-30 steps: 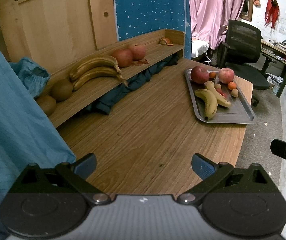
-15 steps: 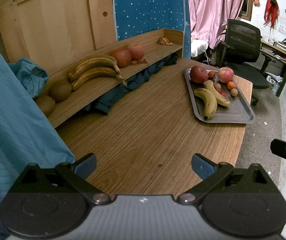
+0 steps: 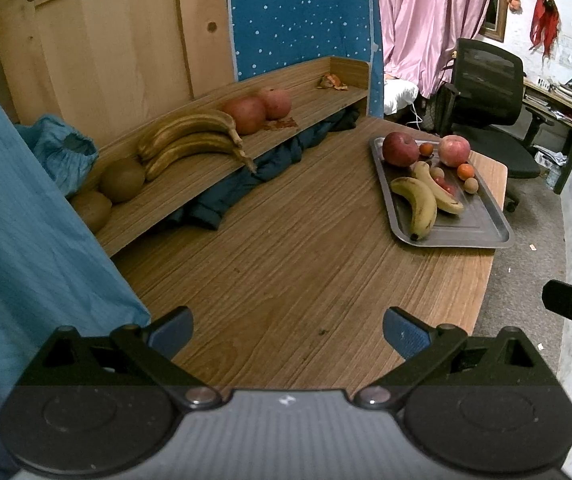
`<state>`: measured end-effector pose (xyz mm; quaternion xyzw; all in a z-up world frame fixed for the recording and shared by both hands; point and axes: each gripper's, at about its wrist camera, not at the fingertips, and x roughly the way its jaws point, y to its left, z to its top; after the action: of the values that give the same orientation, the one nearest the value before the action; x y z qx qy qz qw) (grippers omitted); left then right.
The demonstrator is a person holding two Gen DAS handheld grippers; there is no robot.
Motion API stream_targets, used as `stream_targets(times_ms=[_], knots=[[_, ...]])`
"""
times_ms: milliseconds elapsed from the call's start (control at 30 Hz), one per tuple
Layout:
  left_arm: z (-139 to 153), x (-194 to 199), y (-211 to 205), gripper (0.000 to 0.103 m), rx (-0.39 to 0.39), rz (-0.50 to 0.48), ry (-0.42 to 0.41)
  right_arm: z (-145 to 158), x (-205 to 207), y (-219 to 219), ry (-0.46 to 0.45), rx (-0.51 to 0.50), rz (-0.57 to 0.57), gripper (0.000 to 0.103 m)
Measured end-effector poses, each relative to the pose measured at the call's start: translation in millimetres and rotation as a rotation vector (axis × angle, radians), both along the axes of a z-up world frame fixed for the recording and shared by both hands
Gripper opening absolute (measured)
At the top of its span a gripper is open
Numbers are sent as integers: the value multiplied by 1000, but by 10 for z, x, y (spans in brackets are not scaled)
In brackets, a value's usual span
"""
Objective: Organize fruits
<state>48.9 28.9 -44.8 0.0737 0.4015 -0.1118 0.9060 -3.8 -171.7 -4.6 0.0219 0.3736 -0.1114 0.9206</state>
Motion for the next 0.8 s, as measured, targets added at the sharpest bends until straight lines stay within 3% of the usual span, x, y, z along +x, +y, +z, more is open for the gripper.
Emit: stream_targets(times_ms=[800], knots=[[26, 15, -26, 103, -3, -28, -3, -4, 0, -38, 2, 0, -1, 102]])
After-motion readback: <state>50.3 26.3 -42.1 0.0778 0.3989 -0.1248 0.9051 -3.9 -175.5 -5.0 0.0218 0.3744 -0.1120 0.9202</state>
